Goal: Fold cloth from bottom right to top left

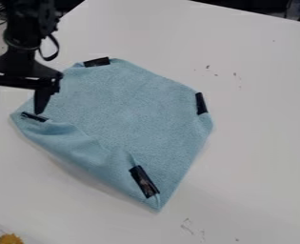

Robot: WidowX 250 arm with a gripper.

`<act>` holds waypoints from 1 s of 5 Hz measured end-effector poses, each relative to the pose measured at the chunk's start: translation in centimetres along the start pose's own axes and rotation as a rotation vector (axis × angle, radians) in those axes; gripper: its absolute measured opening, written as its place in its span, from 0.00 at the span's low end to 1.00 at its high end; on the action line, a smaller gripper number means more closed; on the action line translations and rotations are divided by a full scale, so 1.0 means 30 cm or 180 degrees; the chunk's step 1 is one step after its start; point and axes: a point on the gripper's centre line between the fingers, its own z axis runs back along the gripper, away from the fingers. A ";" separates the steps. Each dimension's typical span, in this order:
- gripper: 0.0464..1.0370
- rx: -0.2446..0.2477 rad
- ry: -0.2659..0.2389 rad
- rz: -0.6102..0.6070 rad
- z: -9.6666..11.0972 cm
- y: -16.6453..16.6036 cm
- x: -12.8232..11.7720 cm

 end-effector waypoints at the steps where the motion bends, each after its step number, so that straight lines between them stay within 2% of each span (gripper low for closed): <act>1: 0.96 -0.0333 -0.0051 -0.0168 0.077 -0.081 -0.121; 2: 0.96 -0.0563 0.0028 -0.0309 0.122 -0.156 -0.225; 3: 0.96 -0.0734 0.0217 -0.0424 0.132 -0.233 -0.314; 5: 0.96 -0.0957 0.0408 -0.0698 0.091 -0.422 -0.355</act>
